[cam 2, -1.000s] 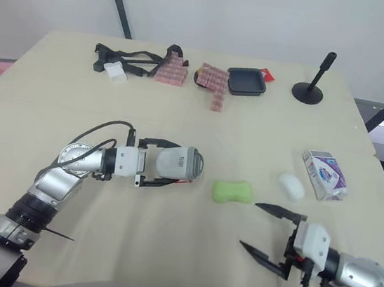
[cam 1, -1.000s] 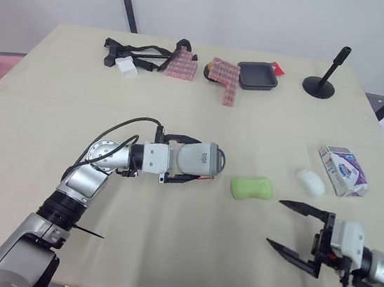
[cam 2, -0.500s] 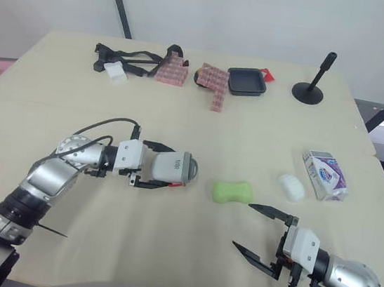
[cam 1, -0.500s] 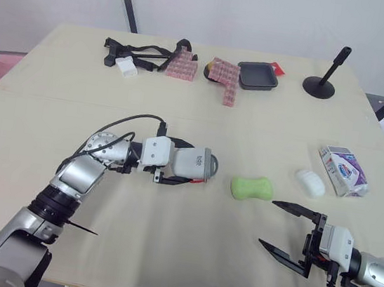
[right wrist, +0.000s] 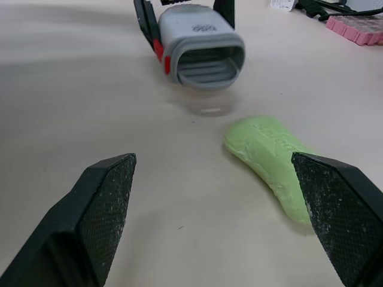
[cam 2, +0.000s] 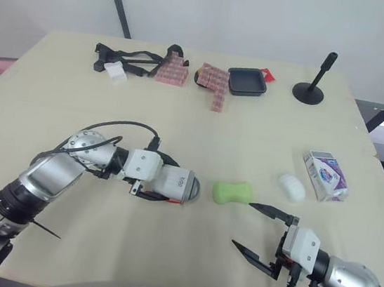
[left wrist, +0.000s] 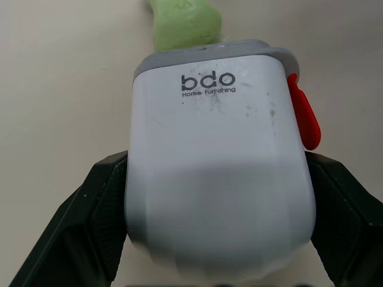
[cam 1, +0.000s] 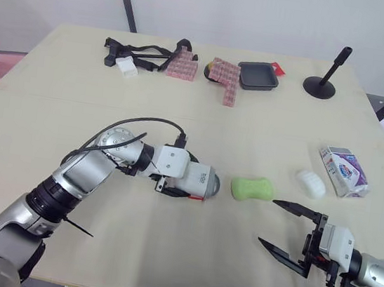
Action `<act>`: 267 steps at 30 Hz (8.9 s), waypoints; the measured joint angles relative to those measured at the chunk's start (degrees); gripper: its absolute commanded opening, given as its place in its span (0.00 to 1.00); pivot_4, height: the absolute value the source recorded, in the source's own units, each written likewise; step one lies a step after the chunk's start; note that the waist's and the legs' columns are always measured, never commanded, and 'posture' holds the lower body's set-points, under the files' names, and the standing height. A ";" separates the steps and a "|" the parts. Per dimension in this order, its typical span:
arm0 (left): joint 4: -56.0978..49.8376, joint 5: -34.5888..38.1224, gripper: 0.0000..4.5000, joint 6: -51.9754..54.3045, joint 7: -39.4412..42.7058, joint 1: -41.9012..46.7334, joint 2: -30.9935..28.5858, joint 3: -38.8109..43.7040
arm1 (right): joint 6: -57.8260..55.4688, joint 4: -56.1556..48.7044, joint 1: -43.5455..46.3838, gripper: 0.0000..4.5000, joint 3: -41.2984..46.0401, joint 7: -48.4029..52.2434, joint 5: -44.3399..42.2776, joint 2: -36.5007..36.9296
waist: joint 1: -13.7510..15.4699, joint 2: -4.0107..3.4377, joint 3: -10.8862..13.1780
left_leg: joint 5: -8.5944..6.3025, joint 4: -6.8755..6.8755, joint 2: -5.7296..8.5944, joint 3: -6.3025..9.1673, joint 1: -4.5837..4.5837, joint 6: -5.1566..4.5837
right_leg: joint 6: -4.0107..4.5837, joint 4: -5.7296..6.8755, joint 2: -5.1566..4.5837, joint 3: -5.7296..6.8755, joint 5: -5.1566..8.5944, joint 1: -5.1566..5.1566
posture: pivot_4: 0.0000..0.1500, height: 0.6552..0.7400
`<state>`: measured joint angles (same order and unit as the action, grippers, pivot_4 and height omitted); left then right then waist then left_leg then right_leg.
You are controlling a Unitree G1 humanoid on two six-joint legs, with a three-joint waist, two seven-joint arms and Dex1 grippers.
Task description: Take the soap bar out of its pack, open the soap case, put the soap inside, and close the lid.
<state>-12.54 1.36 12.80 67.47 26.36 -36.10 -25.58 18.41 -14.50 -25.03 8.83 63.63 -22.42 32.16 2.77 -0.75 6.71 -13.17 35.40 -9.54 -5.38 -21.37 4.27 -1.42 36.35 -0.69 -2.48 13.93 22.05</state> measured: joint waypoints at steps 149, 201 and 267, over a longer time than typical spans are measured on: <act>-1.68 26.72 1.00 -26.64 2.78 -49.50 -3.90 37.55 | -43.91 -2.81 44.93 1.00 -28.88 2.36 14.68 16.22 | -1.14 0.12 0.11 | 0.13 -0.65 -0.06 -0.06 0.82 0.26 | -0.03 -0.36 0.09 0.02 0.01 -0.41 | 1.00 1.00; 9.08 25.51 1.00 -32.98 3.87 -43.28 -0.51 37.23 | -74.97 -7.18 64.59 0.38 -39.77 -6.96 11.46 0.72 | 0.24 0.19 0.06 | 0.22 -0.53 -0.09 -0.10 0.81 0.40 | 0.00 -0.02 0.14 0.00 0.01 -0.21 | 1.00 1.00; 26.03 15.49 1.00 -23.08 18.36 -1.54 -5.20 16.74 | -14.61 -12.08 -0.60 0.99 -7.37 -9.02 2.23 -4.47 | -0.05 0.36 -0.04 | 0.35 -0.60 -0.01 -0.08 0.71 0.36 | 0.02 0.00 0.05 0.00 0.03 -0.26 | 1.00 1.00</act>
<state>13.49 16.85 -10.28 85.84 24.82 -41.31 -8.85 3.80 -26.58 -25.63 1.45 54.62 -20.19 27.70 2.73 -0.39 6.67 -12.83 34.80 -9.55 -5.45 -20.66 4.64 -1.40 36.35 -0.64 -2.48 13.95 21.79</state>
